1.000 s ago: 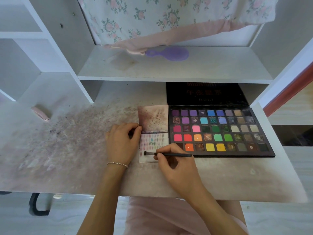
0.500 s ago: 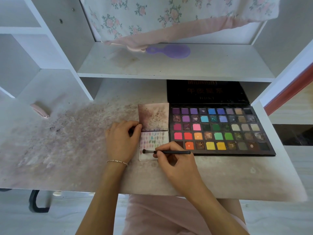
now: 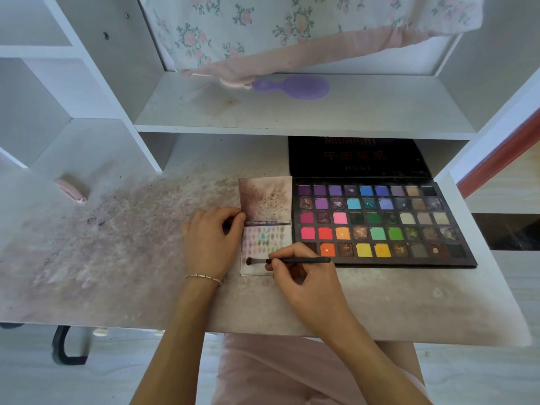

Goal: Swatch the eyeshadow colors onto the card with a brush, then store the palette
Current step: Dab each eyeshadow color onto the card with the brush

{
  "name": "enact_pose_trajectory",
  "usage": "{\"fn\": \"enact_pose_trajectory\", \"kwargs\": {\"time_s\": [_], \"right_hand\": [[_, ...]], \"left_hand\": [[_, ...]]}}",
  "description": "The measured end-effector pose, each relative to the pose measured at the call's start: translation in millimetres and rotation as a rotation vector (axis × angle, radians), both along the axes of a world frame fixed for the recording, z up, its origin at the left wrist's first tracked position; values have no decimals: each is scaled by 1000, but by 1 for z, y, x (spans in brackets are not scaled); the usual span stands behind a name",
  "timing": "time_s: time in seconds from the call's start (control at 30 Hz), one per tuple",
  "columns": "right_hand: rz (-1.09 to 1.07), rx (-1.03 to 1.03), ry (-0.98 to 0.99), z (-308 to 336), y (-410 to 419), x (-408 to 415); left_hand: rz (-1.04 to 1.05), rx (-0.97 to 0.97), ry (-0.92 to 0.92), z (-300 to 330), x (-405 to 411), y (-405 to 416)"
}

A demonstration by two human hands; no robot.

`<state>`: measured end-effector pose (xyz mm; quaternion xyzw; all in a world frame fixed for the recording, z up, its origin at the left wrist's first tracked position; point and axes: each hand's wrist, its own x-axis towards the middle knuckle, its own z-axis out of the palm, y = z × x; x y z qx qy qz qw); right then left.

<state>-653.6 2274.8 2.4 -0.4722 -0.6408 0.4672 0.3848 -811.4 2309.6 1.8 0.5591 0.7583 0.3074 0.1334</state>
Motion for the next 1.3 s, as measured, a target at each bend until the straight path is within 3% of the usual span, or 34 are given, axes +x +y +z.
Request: {"fn": "enact_pose_trajectory", "kwargs": {"time_s": [0.63,0.87,1.3], "right_hand": [[10,24,46,0,1,0],[-147,34,242,0,1,7],[-405,142,152,1,7,78]], "left_hand": [[14,21,7,-1,1,1],[16,22,9,-2,0,0],[-4,1,-12,0,0,1]]}}
